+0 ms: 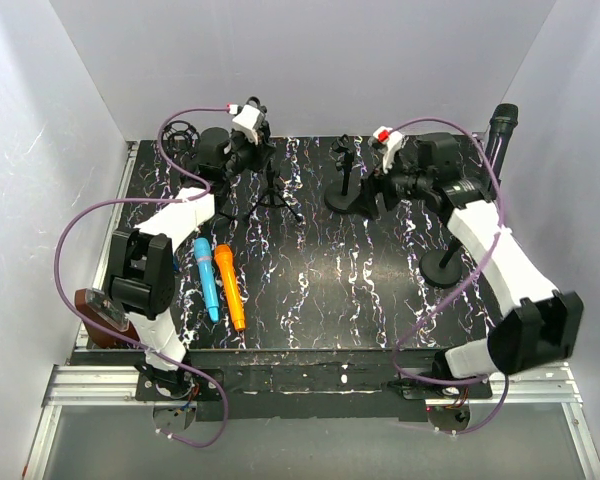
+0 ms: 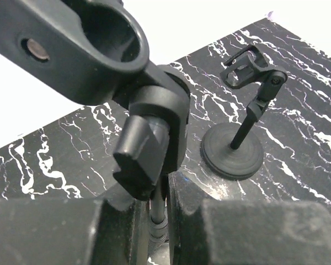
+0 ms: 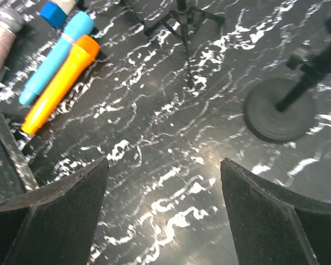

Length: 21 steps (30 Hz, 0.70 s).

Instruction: Remove the microphone from the stand

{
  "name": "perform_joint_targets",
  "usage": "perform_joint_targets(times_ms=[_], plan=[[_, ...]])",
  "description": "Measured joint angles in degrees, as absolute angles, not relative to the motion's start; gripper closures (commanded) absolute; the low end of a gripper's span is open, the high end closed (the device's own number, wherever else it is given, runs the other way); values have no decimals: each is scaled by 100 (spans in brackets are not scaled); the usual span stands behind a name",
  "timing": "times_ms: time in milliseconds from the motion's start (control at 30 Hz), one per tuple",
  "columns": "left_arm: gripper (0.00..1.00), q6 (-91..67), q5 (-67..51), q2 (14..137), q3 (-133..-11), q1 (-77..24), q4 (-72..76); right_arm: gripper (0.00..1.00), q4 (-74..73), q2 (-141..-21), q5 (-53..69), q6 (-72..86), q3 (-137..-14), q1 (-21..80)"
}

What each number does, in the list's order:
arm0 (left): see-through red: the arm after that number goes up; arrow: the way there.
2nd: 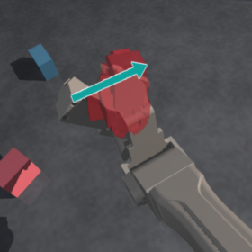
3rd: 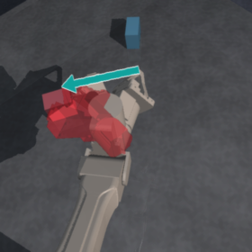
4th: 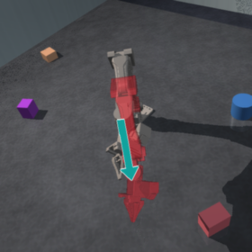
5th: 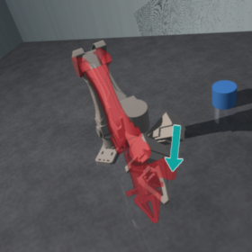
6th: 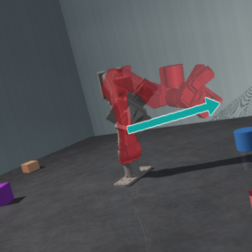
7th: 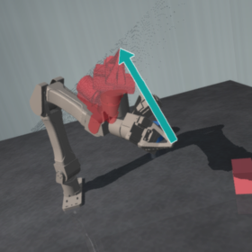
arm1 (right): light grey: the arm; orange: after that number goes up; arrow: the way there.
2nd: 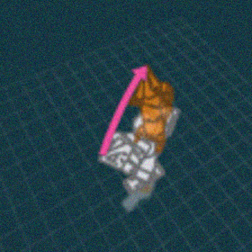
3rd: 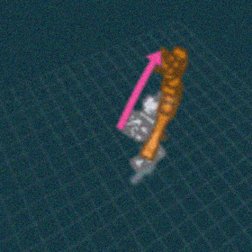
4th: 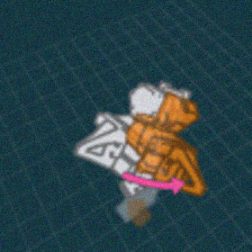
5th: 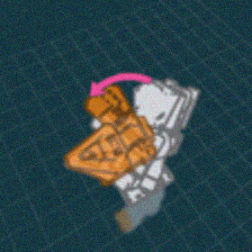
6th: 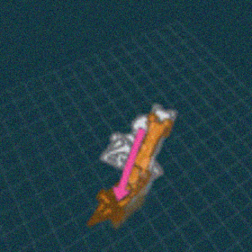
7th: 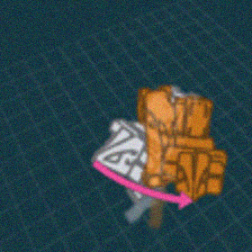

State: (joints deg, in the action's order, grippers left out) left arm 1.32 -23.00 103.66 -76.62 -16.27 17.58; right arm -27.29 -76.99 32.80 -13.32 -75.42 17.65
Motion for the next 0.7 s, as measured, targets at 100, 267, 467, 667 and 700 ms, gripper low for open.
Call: perform_joint_targets(times_ms=[100, 267, 467, 667, 700], plan=[[100, -113, -2023, 10353, -7747, -1763, 1597, 16, -2403, -8414, 3693, -755, -7754, 1782], [100, -397, -1798, 10267, -7850, -2012, 1203, 18, -1863, -9395, 4191, 158, -8169, 1863], [100, -631, -2257, 10062, -7881, -2091, 670, 23, -1273, -9817, 4486, 934, -8350, 2053], [100, -775, -2952, 9867, -7881, -2008, 154, 31, -740, -10363, 4709, 1413, -8578, 2388], [100, -788, -3028, 9856, -7883, -1999, 106, 31, -696, -10447, 4731, 1468, -8600, 2425]])
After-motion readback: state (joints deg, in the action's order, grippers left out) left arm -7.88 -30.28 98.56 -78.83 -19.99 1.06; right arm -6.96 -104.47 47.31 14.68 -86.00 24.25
